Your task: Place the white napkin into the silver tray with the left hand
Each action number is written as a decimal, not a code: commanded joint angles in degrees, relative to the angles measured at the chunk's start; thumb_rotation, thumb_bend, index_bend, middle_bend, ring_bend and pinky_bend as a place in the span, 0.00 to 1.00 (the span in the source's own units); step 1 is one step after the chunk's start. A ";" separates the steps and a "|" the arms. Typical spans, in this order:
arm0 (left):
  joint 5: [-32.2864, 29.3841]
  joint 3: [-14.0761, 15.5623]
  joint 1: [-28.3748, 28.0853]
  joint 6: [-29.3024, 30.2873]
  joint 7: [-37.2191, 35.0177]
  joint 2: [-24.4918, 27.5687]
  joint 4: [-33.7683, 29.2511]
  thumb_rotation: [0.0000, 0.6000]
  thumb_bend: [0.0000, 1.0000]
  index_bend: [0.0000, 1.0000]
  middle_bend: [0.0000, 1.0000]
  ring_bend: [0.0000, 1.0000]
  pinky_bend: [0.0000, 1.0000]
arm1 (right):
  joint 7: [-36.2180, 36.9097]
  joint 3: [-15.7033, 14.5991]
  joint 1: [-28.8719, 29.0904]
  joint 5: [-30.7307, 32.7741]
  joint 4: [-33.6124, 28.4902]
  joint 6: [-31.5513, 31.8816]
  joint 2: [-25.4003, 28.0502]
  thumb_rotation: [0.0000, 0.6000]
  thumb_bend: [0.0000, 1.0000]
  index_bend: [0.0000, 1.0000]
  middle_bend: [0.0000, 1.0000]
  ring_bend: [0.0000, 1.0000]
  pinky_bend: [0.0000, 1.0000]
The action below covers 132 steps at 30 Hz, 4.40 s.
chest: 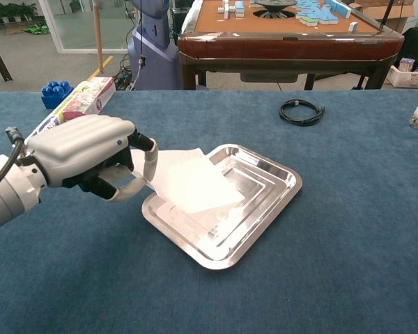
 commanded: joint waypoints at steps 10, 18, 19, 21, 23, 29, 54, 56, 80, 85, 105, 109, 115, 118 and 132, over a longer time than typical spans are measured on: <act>1.12 1.53 -0.47 -1.83 2.32 -1.56 1.39 1.00 0.46 0.63 1.00 1.00 1.00 | 0.20 0.27 -0.01 0.47 0.21 -0.03 0.09 1.00 0.49 0.55 0.49 0.37 0.45; 2.20 2.23 -0.86 -2.89 2.29 -1.84 1.87 1.00 0.46 0.63 1.00 1.00 1.00 | 0.43 0.43 0.09 0.94 0.45 -0.37 0.04 1.00 0.48 0.55 0.49 0.37 0.45; 2.29 2.35 -0.84 -2.92 2.33 -1.86 1.84 1.00 0.46 0.63 1.00 1.00 1.00 | 0.43 0.45 0.10 0.98 0.48 -0.40 0.03 1.00 0.48 0.55 0.49 0.37 0.45; 2.53 2.56 -0.78 -2.95 2.47 -1.90 1.69 1.00 0.46 0.63 1.00 1.00 1.00 | 0.39 0.47 0.12 1.06 0.53 -0.48 0.00 1.00 0.48 0.55 0.49 0.37 0.45; 2.69 2.68 -0.75 -3.00 2.64 -1.96 1.56 1.00 0.46 0.64 1.00 1.00 1.00 | 0.40 0.48 0.15 1.11 0.55 -0.54 -0.02 1.00 0.48 0.55 0.49 0.37 0.45; 2.80 2.71 -0.81 -3.39 3.13 -2.42 1.40 1.00 0.46 0.64 1.00 1.00 1.00 | 0.36 0.48 0.15 1.17 0.56 -0.59 -0.04 1.00 0.48 0.55 0.49 0.37 0.45; 4.66 2.57 -2.21 -5.09 1.83 -3.82 4.55 1.00 0.45 0.53 1.00 1.00 1.00 | 0.79 0.63 0.21 1.57 0.77 -0.81 0.07 1.00 0.48 0.55 0.49 0.37 0.45; 4.83 2.60 -2.37 -5.31 1.75 -3.86 4.84 1.00 0.45 0.52 1.00 1.00 1.00 | 0.80 0.66 0.21 1.61 0.79 -0.81 0.07 1.00 0.48 0.55 0.49 0.37 0.45; 1.64 0.91 -3.37 -7.16 4.04 -7.06 8.90 1.00 0.36 0.39 1.00 1.00 1.00 | 1.30 0.88 0.16 1.99 0.88 -0.80 0.29 1.00 0.48 0.55 0.49 0.37 0.45; 1.64 0.77 -3.56 -7.02 4.08 -7.65 9.63 1.00 0.33 0.39 1.00 1.00 1.00 | 1.38 0.88 0.15 1.97 0.88 -0.78 0.32 1.00 0.48 0.55 0.49 0.37 0.45; 0.94 0.07 -4.99 -7.96 4.78 -10.49 11.90 1.00 0.32 0.39 1.00 1.00 1.00 | 1.73 1.03 0.07 2.10 0.84 -0.63 0.49 1.00 0.48 0.55 0.49 0.37 0.45; 0.94 0.18 -5.30 -8.24 5.18 -11.16 12.50 1.00 0.32 0.39 1.00 1.00 1.00 | 1.77 1.02 0.09 2.10 0.84 -0.68 0.50 1.00 0.48 0.55 0.49 0.37 0.45; 1.06 0.08 -5.69 -8.21 5.62 -12.10 13.49 1.00 0.32 0.39 1.00 1.00 1.00 | 1.84 1.03 0.09 2.13 0.85 -0.69 0.50 1.00 0.48 0.55 0.49 0.37 0.45; 1.26 -0.03 -5.85 -7.97 5.74 -12.49 14.05 1.00 0.32 0.39 1.00 1.00 1.00 | 1.88 1.03 0.08 2.09 0.84 -0.66 0.52 1.00 0.48 0.55 0.49 0.37 0.45; 2.67 -0.22 -5.94 -5.56 7.87 -14.75 16.95 1.00 0.19 0.32 1.00 1.00 1.00 | 2.14 1.09 0.06 2.14 0.86 -0.63 0.62 1.00 0.48 0.55 0.49 0.37 0.45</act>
